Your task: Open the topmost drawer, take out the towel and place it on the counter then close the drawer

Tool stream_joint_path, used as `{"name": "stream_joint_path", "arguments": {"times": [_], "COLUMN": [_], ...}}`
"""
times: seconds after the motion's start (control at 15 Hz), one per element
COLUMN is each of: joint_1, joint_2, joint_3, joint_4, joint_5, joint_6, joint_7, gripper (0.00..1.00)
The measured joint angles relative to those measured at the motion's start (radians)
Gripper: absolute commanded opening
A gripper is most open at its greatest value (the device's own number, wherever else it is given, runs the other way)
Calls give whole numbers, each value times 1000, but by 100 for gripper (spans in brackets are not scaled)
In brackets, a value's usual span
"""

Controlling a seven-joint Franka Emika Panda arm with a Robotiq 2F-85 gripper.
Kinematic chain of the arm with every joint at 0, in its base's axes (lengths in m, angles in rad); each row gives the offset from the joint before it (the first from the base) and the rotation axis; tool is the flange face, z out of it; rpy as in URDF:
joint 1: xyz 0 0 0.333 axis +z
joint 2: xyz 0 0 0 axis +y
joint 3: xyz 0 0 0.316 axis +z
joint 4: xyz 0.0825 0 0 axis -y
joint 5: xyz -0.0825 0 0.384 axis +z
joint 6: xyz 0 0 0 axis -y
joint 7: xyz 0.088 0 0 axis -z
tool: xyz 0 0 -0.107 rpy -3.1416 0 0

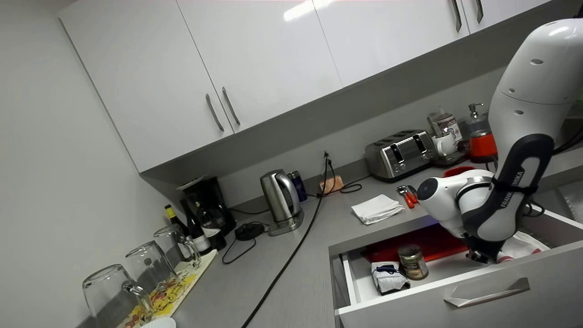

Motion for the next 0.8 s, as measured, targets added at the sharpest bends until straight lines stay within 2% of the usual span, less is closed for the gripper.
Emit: {"name": "stream_joint_path", "arguments": {"times": [0.4, 0.8], "joint_1": [27, 72], "joint_2": [-33, -123], "joint_3": [-1, -2], "joint_4": [-4, -55], "joint_5": [-4, -10], "joint_6": [25, 86], "joint_7": [0, 0], "gripper": [4, 4]}}
